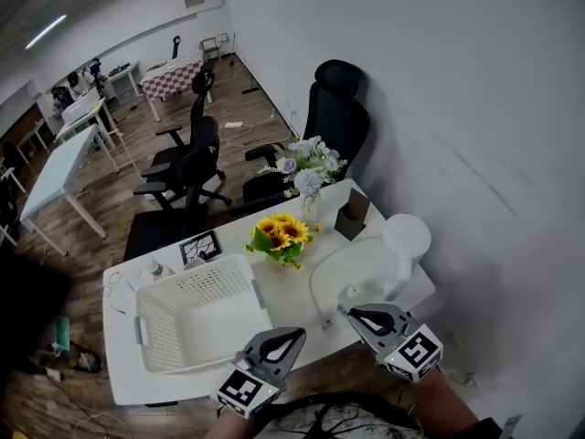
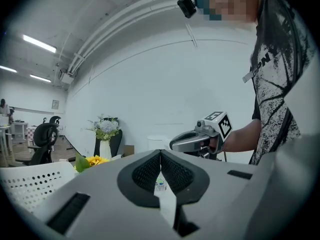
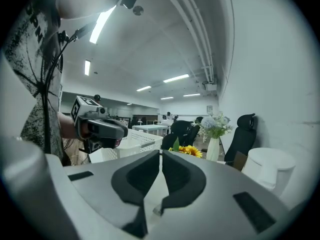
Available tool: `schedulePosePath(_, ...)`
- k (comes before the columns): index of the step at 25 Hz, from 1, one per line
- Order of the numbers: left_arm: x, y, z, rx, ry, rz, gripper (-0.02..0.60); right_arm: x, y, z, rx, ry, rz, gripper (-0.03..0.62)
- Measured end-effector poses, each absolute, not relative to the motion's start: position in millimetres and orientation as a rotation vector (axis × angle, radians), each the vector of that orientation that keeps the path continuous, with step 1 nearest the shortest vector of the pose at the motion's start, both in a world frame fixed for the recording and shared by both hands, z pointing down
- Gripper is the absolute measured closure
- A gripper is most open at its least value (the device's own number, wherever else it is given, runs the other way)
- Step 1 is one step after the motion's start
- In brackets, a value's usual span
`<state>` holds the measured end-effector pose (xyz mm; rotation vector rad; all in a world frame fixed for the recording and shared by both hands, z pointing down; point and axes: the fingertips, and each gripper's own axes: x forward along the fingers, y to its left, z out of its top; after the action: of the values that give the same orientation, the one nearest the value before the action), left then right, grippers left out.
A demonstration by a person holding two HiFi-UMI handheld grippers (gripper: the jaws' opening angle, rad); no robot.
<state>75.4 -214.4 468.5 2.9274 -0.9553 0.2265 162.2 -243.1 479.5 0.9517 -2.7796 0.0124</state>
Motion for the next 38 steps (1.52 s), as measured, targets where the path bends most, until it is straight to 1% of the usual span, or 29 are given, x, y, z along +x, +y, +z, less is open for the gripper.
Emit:
schedulePosePath(4,72.3,-215.3,467.5,2.94,-0.948,0.246,0.571,155.6,-234.5,487.3,0.905,-2.771,0.012,0.568)
schedulePosePath(15,67.8,-216.7,467.3,2.942,-0.953,0.263,0.571,147.4,-236.9,493.0,0.869,-2.764,0.04,0.572)
schedulePosePath(38,64.8,-217.6,467.3,2.954,-0.965,0.285,0.571,134.7,-236.1,493.6,0.814,-2.74,-0.017,0.572)
